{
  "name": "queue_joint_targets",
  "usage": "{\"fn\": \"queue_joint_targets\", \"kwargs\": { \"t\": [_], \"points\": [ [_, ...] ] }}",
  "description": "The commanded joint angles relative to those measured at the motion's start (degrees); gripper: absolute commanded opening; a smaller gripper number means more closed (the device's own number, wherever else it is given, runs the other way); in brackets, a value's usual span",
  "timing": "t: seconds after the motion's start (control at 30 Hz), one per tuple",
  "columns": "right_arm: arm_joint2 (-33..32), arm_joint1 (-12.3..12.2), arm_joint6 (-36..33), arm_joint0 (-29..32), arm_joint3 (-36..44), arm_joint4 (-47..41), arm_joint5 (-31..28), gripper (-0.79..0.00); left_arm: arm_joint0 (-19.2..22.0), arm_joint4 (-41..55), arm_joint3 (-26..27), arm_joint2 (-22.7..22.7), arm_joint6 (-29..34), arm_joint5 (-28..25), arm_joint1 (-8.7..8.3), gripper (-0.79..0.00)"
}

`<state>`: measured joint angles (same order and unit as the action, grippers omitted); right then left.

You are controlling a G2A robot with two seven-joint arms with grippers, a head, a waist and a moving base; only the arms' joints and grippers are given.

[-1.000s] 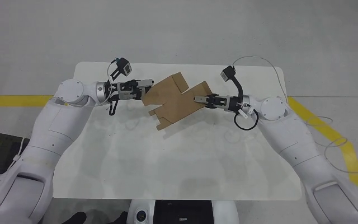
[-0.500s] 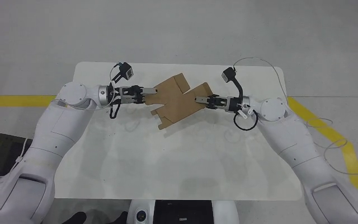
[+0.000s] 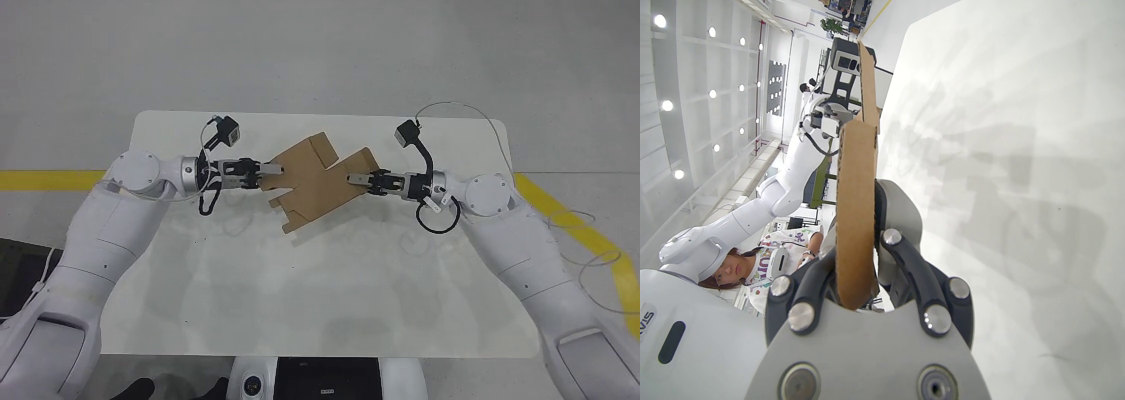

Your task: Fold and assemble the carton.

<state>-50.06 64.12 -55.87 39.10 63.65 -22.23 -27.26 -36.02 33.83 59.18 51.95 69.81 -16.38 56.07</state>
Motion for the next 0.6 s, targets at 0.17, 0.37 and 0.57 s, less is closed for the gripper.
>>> {"fn": "queue_joint_targets", "kwargs": {
  "t": [0.17,0.37,0.57],
  "points": [
    [-0.79,0.07,-0.27,0.41,0.50,0.88,0.20,-0.785,0.17,-1.23,-1.19,-0.03,-0.77,0.16,0.53,-0.714],
    [-1.35,0.17,-0.41,0.74,0.86,1.32,0.32,-0.785,0.30,-1.49,-1.63,0.22,-0.45,0.27,0.88,-0.785],
    [-2.11,0.19,-0.48,1.19,0.85,1.57,0.62,0.000,0.29,-1.16,-1.63,0.66,0.29,0.62,1.16,-0.785]
  ]
}}
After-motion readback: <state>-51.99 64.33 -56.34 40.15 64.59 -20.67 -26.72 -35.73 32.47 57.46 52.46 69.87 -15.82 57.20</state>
